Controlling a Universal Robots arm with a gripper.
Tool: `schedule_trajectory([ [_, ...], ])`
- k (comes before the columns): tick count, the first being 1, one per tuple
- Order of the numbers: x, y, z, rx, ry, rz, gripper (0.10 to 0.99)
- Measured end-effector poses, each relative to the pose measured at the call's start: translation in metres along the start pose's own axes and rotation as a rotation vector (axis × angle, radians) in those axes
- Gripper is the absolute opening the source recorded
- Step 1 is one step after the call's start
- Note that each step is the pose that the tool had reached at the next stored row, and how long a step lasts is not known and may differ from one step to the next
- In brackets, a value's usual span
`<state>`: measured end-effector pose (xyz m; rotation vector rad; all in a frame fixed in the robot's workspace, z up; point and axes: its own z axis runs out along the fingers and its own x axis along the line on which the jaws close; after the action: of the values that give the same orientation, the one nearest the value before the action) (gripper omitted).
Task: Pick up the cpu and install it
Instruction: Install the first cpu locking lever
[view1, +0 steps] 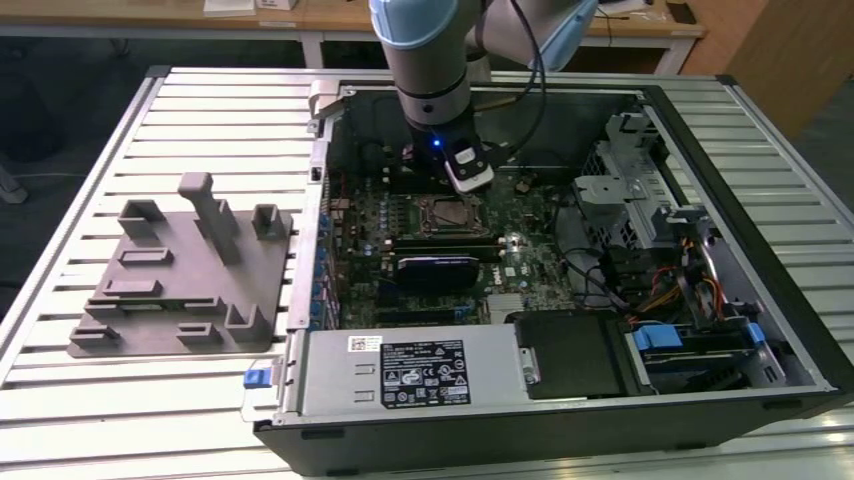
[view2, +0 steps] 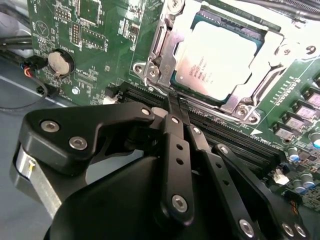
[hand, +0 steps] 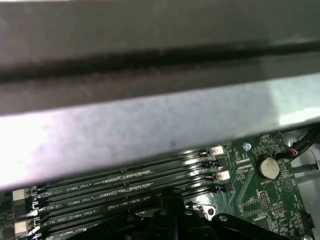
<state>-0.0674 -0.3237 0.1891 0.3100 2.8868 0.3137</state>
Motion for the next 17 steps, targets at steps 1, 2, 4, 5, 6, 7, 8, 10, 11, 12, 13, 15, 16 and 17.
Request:
schedule_trajectory([
  [1,0.0,0.0001,0.0,-0.002,0.0002,0.0,0.106],
  [2,0.0,0.0002,-0.0001,-0.002,0.0002,0.001,0.106],
  [4,-0.0004,0.0005,-0.0017,-0.003,0.0002,0.001,0.106],
  [5,-0.0007,0.0008,-0.003,-0.003,0.0002,0.001,0.106],
  [6,-0.001,0.0012,-0.0046,-0.003,0.0004,0.001,0.106],
  [7,-0.0013,0.0016,-0.0062,-0.003,0.0004,0.001,0.106],
  [8,-0.0016,0.0019,-0.0076,-0.003,0.0004,0.001,0.106],
  [10,-0.0023,0.0027,-0.011,-0.003,0.0005,0.001,0.106],
  [11,-0.0027,0.0032,-0.013,-0.003,0.0005,0.001,0.106],
  [12,-0.003,0.0036,-0.0145,-0.003,0.0005,0.001,0.106],
  [13,-0.0032,0.0039,-0.0156,-0.003,0.0005,0.001,0.106],
  [15,-0.0034,0.004,-0.016,-0.003,0.0004,0.001,0.106],
  [16,-0.0033,0.004,-0.016,-0.003,0.0004,0.001,0.106],
  [17,-0.0034,0.004,-0.016,-0.003,0.0004,0.001,0.106],
])
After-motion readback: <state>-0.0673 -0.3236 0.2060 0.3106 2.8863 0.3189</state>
